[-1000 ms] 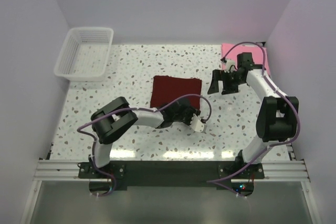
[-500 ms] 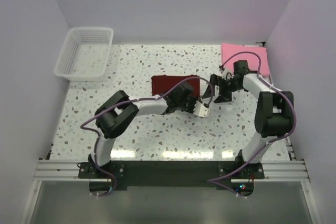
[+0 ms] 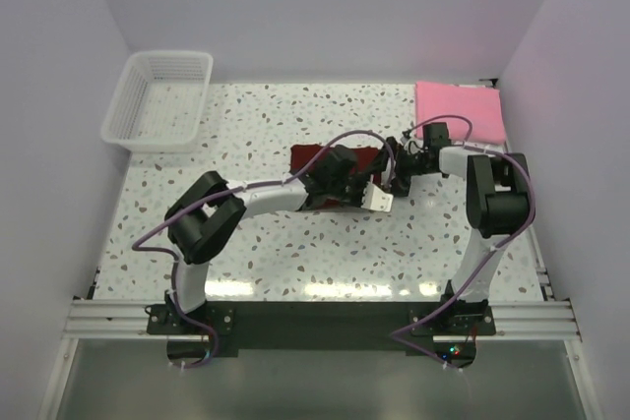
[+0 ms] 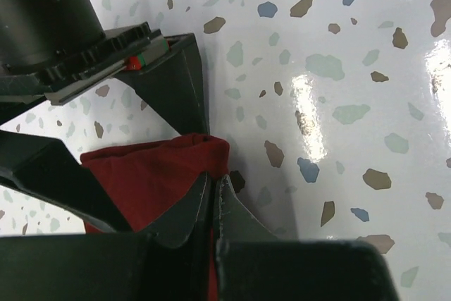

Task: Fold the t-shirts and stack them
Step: Neatly place the folded tshirt to the corner

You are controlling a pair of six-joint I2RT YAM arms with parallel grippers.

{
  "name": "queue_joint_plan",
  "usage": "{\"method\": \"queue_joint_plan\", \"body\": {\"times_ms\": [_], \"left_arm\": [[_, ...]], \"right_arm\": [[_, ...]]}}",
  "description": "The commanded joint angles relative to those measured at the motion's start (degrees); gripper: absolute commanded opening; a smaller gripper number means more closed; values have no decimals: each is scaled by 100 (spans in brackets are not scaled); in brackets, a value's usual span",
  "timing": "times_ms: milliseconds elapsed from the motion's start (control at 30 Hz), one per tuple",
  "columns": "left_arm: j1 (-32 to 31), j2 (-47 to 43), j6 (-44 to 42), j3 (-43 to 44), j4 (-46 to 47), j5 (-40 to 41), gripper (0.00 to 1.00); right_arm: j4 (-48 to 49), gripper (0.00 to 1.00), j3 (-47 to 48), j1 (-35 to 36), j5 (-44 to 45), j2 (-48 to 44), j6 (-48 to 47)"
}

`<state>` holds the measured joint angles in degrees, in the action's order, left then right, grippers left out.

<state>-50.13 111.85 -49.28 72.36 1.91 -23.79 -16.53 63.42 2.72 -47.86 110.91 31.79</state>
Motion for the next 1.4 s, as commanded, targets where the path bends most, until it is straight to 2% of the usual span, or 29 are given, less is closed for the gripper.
{"method": "queue_joint_plan", "body": {"times_ms": [0, 133, 267, 300, 433, 500, 533, 600, 633, 667, 700, 733, 800, 833, 900, 1033, 1267, 1367], "left_arm": [[99, -313, 313, 200, 99, -249, 0], [152, -296, 515, 217, 257, -214, 0], [223, -243, 656, 261, 318, -222, 0], [232, -226, 726, 279, 345, -214, 0], [276, -173, 893, 340, 406, -222, 0], [276, -199, 972, 349, 415, -231, 0], [284, -216, 1007, 349, 398, -240, 0], [293, -313, 1112, 358, 258, -240, 9], [311, -357, 1157, 349, 196, -249, 16], [337, -409, 1218, 332, 126, -214, 27], [355, -523, 1419, 323, 21, -161, 39], [389, -576, 1560, 305, -41, -126, 57], [477, -752, 1929, 296, -173, -73, 68], [513, -796, 2044, 331, -443, -64, 81], [601, -928, 2281, 375, -821, -3, 100], [715, -1288, 2598, 140, -1201, 59, 100], [750, -2035, 2906, -581, -1615, 147, 100], [750, -2272, 2932, -924, -1589, 182, 100]], "right_arm": [[1159, 99, -381, 88, 109, 132, 1205], [2064, 98, -585, 220, 627, 62, 1961], [2129, 77, -498, 317, 1067, 176, 2481], [2111, 67, -436, 343, 1259, 202, 2533], [2181, 56, -348, 457, 1533, 246, 2762], [2216, 46, -260, 492, 1595, 247, 2754], [2094, 26, -199, 493, 1621, 281, 2710], [1708, 2, 343, 501, 1613, 369, 2132], [801, 0, 686, 519, 1648, 439, 1764], [157, 0, 1116, 536, 1952, 640, 829], [-441, 0, 1990, 563, 2112, 764, 420], [-1239, 0, 2338, 563, 2209, 861, 102], [-1867, 0, 3288, 545, 2534, 1151, -663], [-2332, 0, 3552, 545, 2614, 1239, -900], [-2669, 0, 4236, 528, 2946, 1476, -1560], [-3337, 0, 5249, 484, 3466, 1810, -2587], [-3707, 0, 6953, 229, 4222, 2110, -3152], [-3734, 0, 7237, 141, 4433, 2084, -3425]]}}
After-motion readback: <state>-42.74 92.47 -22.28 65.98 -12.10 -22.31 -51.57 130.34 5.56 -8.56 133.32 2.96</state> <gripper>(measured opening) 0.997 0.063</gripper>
